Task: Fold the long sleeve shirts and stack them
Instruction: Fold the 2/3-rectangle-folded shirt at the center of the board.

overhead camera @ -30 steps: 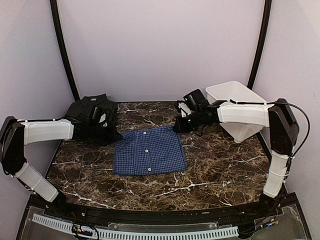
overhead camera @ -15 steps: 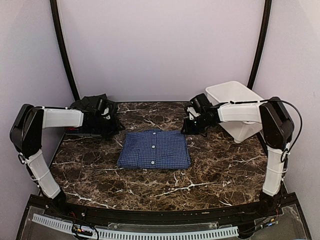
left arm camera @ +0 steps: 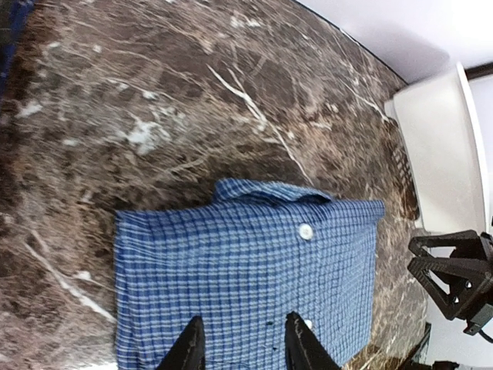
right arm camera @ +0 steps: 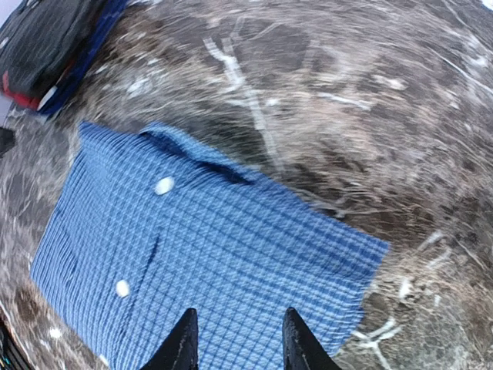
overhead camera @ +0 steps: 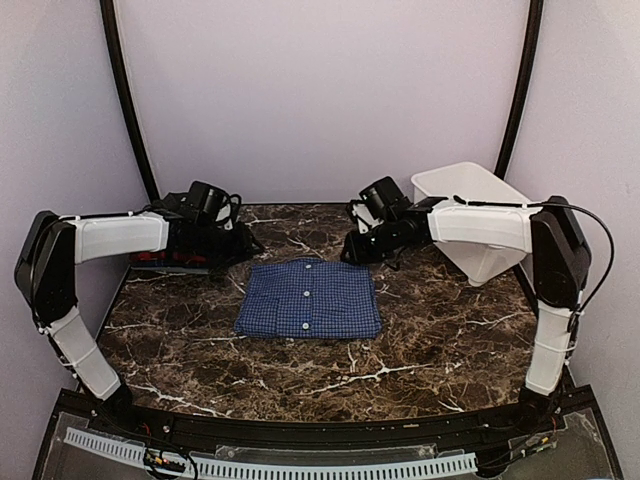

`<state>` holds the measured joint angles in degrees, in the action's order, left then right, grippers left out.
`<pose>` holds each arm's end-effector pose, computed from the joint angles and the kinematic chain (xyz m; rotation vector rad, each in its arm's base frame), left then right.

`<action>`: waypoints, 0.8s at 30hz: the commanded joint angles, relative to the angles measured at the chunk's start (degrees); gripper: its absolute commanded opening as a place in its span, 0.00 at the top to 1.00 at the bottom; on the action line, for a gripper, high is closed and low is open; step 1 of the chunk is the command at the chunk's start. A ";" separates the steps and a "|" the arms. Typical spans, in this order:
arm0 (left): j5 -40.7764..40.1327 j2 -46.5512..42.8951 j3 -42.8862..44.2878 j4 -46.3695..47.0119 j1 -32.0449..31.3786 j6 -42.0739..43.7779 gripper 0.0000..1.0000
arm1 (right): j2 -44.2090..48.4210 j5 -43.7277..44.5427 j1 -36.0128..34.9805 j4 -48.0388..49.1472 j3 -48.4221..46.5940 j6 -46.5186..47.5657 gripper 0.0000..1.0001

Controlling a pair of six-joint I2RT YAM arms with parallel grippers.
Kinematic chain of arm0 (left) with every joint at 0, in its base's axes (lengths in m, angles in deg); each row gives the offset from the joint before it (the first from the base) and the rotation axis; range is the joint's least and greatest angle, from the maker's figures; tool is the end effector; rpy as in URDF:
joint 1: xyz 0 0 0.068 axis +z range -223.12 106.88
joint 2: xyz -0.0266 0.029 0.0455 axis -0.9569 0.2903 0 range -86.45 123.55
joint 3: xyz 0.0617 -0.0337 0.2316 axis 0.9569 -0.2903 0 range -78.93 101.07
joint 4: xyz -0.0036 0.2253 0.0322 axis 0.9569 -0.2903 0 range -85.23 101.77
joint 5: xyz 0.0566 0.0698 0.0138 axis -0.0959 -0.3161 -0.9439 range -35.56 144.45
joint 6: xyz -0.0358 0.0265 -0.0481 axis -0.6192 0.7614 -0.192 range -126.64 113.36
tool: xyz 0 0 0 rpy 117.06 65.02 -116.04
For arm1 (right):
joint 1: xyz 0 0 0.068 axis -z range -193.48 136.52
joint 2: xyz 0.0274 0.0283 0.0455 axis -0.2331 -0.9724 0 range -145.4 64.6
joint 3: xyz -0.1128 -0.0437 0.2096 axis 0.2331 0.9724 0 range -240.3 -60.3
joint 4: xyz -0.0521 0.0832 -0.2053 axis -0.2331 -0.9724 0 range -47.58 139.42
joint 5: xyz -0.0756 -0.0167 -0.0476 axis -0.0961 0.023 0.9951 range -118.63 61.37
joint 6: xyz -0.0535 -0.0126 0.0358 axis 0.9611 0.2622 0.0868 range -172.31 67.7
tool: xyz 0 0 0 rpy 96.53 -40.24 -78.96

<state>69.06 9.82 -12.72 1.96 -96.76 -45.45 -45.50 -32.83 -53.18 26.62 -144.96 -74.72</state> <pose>0.3164 -0.1527 0.2123 -0.1730 2.3833 -0.8401 0.3033 0.2568 0.2024 -0.4093 2.4608 0.5692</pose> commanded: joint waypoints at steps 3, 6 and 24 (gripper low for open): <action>3.66 3.27 1.19 3.05 -5.57 -1.89 0.70 | -4.26 0.54 -1.01 0.31 -3.67 1.03 0.69; 3.12 8.80 5.09 3.25 -6.14 -1.23 0.72 | -8.44 0.36 -0.06 0.51 -5.59 1.58 0.70; -4.46 22.03 15.98 -3.60 -3.37 4.14 0.74 | -12.90 -5.00 4.52 1.16 -7.49 0.57 0.55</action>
<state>66.78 33.58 1.91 1.88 -100.81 -42.78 -61.70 -37.60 -49.19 27.42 -153.38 -73.98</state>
